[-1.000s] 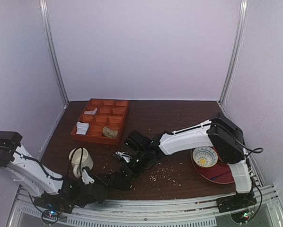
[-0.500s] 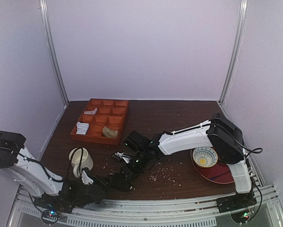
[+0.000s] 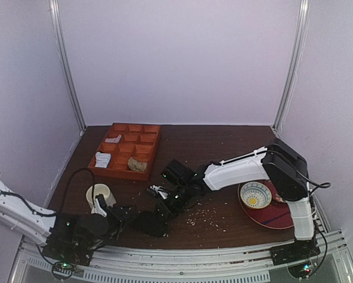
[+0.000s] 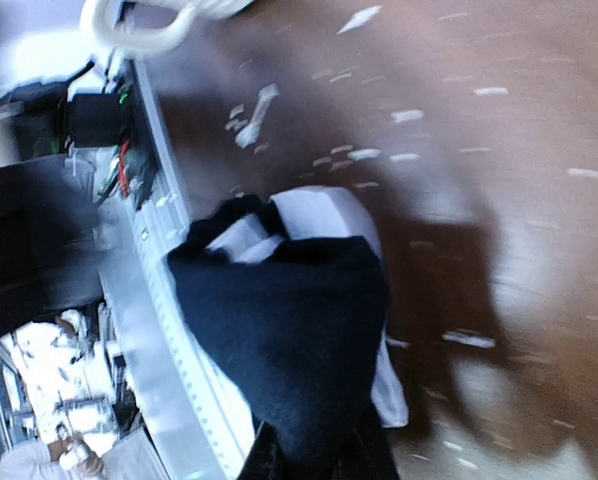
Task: Roll the underwear
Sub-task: Adjust the underwear at the center of the board, then move the storage box to the center of the board.
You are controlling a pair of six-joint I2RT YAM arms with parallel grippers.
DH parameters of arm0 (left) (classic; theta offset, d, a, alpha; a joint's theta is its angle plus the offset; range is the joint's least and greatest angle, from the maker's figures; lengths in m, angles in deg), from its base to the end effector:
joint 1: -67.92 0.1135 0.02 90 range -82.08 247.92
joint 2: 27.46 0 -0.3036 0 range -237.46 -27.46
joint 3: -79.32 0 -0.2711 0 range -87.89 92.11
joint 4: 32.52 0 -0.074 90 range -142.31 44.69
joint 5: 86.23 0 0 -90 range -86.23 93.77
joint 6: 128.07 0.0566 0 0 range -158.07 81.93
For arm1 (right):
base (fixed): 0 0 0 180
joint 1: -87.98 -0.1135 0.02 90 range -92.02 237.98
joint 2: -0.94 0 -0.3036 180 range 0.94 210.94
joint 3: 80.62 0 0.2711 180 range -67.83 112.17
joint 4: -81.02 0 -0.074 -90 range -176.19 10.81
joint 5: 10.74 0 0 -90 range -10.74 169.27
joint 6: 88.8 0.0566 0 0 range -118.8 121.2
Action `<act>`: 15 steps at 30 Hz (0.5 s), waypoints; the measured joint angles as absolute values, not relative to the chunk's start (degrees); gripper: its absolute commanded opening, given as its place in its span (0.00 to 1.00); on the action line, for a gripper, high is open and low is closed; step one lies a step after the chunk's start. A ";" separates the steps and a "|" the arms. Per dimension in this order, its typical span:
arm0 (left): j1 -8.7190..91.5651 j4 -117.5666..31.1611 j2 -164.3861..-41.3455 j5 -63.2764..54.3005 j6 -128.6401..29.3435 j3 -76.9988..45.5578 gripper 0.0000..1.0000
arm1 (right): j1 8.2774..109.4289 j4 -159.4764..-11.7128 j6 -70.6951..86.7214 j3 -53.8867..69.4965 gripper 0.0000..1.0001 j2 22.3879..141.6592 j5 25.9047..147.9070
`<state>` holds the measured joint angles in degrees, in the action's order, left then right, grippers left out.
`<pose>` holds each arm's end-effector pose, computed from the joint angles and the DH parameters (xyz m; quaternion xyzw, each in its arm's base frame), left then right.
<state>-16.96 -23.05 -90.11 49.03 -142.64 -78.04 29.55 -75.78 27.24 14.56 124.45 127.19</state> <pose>0.0567 -0.1819 0.1510 -0.3251 0.7571 -0.4837 0.2953 0.2238 0.4445 0.1504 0.3691 -0.7912 -0.4863 0.0349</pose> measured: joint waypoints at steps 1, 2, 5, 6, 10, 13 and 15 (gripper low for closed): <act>-16.63 -28.07 -85.41 49.05 -140.59 -76.38 0.66 | 30.09 -75.93 27.74 13.62 0.00 123.70 126.62; -16.35 -32.90 -80.74 49.20 -138.58 -74.17 0.66 | 30.57 -75.93 28.01 13.47 0.00 123.57 126.44; -15.73 -44.44 -69.33 50.10 -132.63 -66.61 0.65 | 32.34 -75.91 28.88 12.53 0.00 122.35 125.50; -15.36 -47.13 -65.96 50.43 -130.32 -64.60 0.64 | 33.17 -75.91 29.54 12.42 0.00 121.87 125.31; -13.31 -57.91 -59.38 51.37 -124.44 -59.75 0.64 | 35.60 -75.84 30.67 12.57 0.00 120.10 124.28; -11.28 -66.39 -59.34 51.04 -122.43 -57.85 0.64 | 36.98 -75.49 31.44 13.82 0.00 119.37 124.02; -8.85 -71.90 -59.38 50.30 -121.09 -56.47 0.64 | 38.00 -75.73 32.46 14.41 0.00 118.74 124.02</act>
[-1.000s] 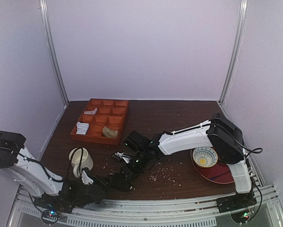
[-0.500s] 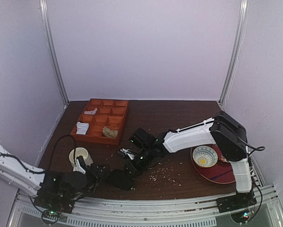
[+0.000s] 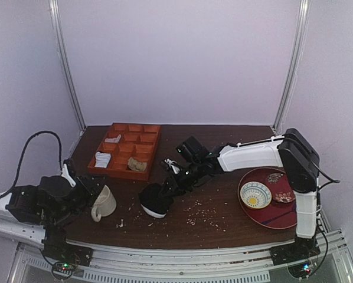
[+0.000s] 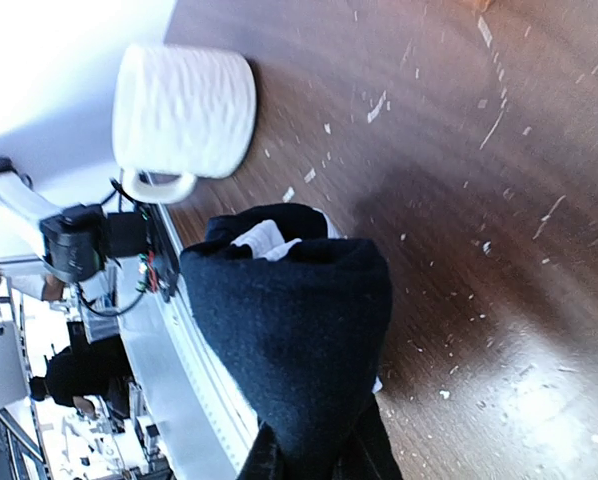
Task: Roll the underwear
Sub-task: Move the storage box to the center of the board.
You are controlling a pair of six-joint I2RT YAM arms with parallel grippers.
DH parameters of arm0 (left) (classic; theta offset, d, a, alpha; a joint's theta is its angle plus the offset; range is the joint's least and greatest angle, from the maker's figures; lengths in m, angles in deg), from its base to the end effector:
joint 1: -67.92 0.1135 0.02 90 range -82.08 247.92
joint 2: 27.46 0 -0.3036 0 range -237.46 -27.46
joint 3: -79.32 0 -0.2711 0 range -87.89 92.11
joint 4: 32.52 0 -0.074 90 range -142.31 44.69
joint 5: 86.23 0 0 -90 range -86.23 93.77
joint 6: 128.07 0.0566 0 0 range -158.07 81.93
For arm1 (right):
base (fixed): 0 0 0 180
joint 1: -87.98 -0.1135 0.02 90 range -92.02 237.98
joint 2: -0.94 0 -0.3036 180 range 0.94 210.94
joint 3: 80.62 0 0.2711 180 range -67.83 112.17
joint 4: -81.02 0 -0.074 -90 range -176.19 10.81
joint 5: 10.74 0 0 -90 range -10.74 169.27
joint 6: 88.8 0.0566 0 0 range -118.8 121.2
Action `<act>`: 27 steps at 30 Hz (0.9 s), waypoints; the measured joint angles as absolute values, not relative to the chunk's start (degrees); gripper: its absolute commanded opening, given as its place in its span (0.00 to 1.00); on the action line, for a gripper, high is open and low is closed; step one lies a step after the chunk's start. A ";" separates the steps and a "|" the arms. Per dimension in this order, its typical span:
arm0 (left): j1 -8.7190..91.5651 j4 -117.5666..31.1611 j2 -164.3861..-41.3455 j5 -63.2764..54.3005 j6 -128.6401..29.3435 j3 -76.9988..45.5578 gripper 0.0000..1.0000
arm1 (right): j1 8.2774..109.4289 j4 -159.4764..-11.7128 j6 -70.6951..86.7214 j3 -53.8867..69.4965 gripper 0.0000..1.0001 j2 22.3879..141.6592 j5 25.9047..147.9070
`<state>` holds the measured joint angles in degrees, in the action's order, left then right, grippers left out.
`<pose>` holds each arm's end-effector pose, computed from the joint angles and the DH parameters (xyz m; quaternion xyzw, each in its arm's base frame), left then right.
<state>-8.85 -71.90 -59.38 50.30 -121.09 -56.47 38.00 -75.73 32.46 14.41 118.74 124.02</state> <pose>0.0692 -0.1150 0.2803 -0.2485 0.7713 -0.4128 0.4158 0.2851 0.4015 0.1950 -0.2801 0.8228 0.4934 0.0330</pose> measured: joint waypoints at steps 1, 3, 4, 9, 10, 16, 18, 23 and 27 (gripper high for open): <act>-7.71 -73.62 -59.21 49.90 -120.37 -55.97 0.64 | 38.51 -75.78 33.03 14.45 0.00 118.26 124.00; -4.59 -76.99 -58.51 48.66 -118.73 -54.79 0.64 | 39.27 -75.69 33.62 14.60 0.00 117.36 123.91; -2.86 -78.15 -57.98 47.87 -117.81 -54.42 0.64 | 39.62 -75.45 34.02 15.04 0.00 116.99 123.80; 7.46 -81.10 -56.80 41.60 -113.11 -53.74 0.60 | 40.69 -73.61 34.21 18.54 0.00 116.34 122.12; 10.14 -81.34 -57.24 39.76 -112.07 -53.39 0.60 | 40.80 -73.39 34.24 19.13 0.00 116.31 121.61; 25.27 -81.75 -67.47 26.10 -104.68 -47.51 0.63 | 41.20 -68.50 33.99 22.69 0.00 116.25 116.13; 28.63 -81.08 -71.10 22.62 -101.99 -45.85 0.63 | 41.33 -66.25 33.23 24.31 0.00 116.23 113.44; 37.46 -79.55 -76.12 14.49 -96.28 -43.97 0.64 | 41.59 -59.84 31.15 30.56 0.00 116.25 103.54; 46.08 -76.55 -80.89 7.50 -92.42 -43.66 0.67 | 41.92 -55.60 28.12 38.14 0.00 116.80 94.25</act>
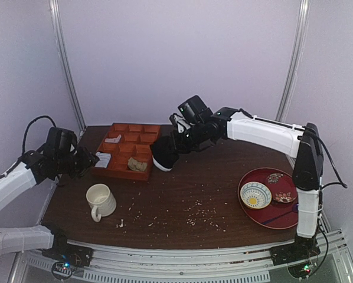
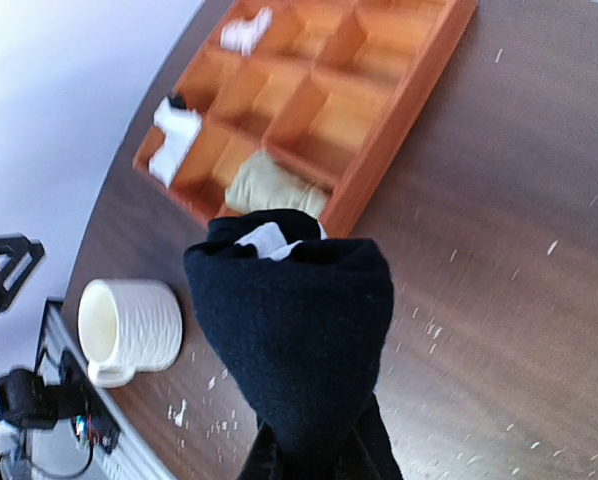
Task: Roll the underwear
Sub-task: Move the storage box to the center of the board.
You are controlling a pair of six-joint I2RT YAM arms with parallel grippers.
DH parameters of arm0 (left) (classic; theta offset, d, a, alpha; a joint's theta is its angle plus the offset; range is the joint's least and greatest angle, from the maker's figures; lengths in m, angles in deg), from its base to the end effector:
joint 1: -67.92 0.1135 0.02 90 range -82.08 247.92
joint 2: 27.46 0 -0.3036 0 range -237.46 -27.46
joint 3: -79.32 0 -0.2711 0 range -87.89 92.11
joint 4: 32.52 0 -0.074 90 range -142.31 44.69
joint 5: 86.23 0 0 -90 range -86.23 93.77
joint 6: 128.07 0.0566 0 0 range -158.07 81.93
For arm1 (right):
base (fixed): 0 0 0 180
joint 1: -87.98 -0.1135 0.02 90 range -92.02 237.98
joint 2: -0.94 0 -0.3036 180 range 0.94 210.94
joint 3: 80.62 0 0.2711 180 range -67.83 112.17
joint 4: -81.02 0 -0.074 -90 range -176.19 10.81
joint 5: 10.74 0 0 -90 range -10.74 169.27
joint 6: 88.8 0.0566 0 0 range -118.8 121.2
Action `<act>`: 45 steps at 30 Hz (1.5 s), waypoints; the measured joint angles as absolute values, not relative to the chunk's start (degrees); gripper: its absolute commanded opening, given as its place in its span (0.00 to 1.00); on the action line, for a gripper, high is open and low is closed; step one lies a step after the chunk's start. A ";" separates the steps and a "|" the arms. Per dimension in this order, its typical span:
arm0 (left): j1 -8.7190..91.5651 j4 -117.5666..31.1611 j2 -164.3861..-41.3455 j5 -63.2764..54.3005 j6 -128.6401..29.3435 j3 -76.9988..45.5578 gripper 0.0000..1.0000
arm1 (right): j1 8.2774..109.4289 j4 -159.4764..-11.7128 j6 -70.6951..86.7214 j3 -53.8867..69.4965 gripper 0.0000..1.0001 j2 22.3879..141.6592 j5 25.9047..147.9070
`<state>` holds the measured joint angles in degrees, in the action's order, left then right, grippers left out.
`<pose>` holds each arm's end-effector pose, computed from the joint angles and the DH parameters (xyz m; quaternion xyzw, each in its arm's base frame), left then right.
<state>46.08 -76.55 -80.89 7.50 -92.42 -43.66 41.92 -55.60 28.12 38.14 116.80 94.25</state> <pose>0.1954 -0.0743 0.2897 -0.2671 0.8674 -0.2352 0.3479 0.3510 0.3853 0.3169 -0.2035 0.8787 0.3422 0.2634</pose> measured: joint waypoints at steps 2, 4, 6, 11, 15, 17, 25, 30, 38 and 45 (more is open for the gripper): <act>49.01 -75.79 -83.77 5.29 -90.51 -43.14 0.67 | 42.07 -53.72 26.48 42.84 0.00 118.11 90.58; 51.13 -74.96 -86.59 3.43 -89.01 -42.55 0.68 | 42.22 -51.45 24.92 49.75 0.00 121.12 86.62; 52.59 -73.86 -88.65 1.95 -87.98 -42.46 0.69 | 42.31 -48.80 23.57 57.38 0.00 125.12 83.21; 57.79 -69.21 -94.03 -2.14 -85.79 -42.46 0.69 | 42.35 -44.50 22.61 68.72 0.00 133.54 76.85; 62.16 -65.69 -99.31 -4.54 -83.78 -42.44 0.70 | 42.35 -42.60 23.00 69.03 0.00 136.05 75.04; 64.50 -64.01 -101.65 -5.59 -82.71 -42.31 0.71 | 42.35 -41.94 23.35 68.70 0.00 136.40 74.77; 69.57 -59.94 -111.38 -5.44 -78.51 -35.90 0.70 | 42.35 -42.57 24.38 65.14 0.00 136.23 74.58; 71.37 -57.78 -119.51 -4.08 -76.79 -32.03 0.69 | 42.33 -42.68 24.57 64.77 0.00 135.88 74.60; 74.10 -57.25 -129.24 -3.89 -75.63 -27.86 0.65 | 42.29 -42.68 24.33 64.66 0.00 132.69 74.05; 74.12 -55.50 -134.42 -7.01 -75.21 -25.67 0.62 | 42.29 -42.64 23.98 64.66 0.00 132.18 73.16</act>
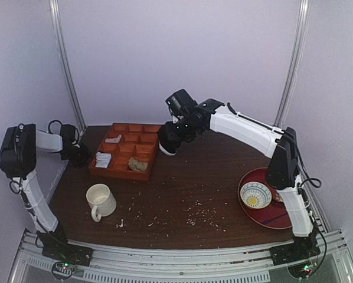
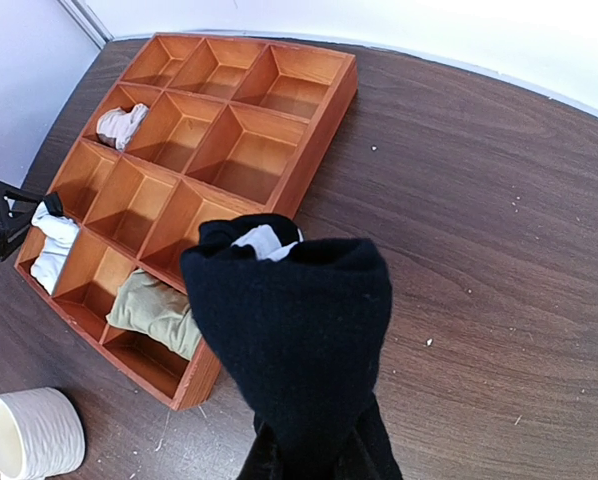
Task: Roll the underwear
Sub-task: Move the storage box to the center of the board.
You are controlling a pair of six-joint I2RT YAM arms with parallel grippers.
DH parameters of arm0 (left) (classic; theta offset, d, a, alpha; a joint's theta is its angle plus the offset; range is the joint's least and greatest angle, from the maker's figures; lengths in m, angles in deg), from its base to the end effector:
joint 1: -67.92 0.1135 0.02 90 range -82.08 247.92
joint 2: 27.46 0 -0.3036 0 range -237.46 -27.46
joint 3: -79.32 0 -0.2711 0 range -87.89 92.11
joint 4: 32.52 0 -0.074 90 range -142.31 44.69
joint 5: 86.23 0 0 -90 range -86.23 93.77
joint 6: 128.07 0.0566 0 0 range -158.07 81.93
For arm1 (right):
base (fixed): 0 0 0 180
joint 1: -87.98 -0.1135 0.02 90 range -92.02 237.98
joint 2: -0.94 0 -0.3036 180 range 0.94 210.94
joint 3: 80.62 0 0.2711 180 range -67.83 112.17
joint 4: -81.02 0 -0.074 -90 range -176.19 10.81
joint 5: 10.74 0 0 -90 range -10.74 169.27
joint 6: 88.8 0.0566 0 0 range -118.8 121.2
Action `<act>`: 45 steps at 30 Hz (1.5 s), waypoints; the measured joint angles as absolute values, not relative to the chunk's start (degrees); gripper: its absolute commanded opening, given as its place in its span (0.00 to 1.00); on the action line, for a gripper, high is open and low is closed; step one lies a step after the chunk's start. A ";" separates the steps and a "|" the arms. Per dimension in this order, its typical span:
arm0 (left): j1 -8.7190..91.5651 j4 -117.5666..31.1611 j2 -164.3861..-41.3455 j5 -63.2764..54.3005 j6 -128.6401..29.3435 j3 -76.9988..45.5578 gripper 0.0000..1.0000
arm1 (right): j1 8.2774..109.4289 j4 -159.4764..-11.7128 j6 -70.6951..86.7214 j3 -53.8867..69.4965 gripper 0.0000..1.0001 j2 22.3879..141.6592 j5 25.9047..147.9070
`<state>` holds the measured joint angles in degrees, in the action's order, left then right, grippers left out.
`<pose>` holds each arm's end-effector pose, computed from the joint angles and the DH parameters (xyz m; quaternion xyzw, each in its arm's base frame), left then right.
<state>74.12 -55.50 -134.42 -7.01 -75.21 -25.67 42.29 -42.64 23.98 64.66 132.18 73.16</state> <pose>0.4118 0.0341 0.1544 -0.3242 0.8927 -0.1663 0.2652 0.4091 0.4105 0.3199 -0.1603 0.8994 0.1869 0.3612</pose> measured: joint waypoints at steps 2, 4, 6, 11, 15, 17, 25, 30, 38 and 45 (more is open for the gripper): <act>74.14 -54.93 -135.23 -7.52 -75.06 -25.50 0.62 | 42.29 -42.68 23.94 64.66 0.00 132.16 73.02; 73.68 -54.98 -135.53 -7.84 -74.62 -25.37 0.62 | 42.29 -42.66 23.90 64.63 0.00 132.16 73.00; 72.76 -55.11 -135.55 -7.89 -74.19 -25.28 0.62 | 42.29 -42.66 23.88 64.63 0.00 132.16 73.00; 68.37 -55.77 -135.55 -8.11 -73.53 -25.06 0.62 | 42.35 -42.68 23.79 63.67 0.00 132.14 73.00; 63.43 -56.70 -135.55 -8.52 -73.44 -24.54 0.62 | 42.73 -42.66 23.46 62.08 0.00 132.07 72.61; 60.98 -57.01 -135.55 -8.98 -73.44 -24.34 0.62 | 43.05 -42.62 23.42 61.68 0.00 132.07 72.22; 55.15 -59.74 -135.55 -10.38 -73.51 -20.87 0.62 | 44.12 -42.18 22.30 62.38 0.00 131.99 67.47; 53.27 -60.18 -136.08 -11.45 -73.47 -18.26 0.62 | 43.84 -41.42 21.71 66.95 0.00 132.31 62.77; 52.35 -60.38 -136.91 -12.26 -73.47 -17.54 0.62 | 39.88 -41.74 18.94 68.53 0.00 135.31 53.29; 52.35 -60.20 -136.62 -11.67 -73.53 -18.75 0.62 | 35.80 -41.57 17.91 68.90 0.00 140.90 48.72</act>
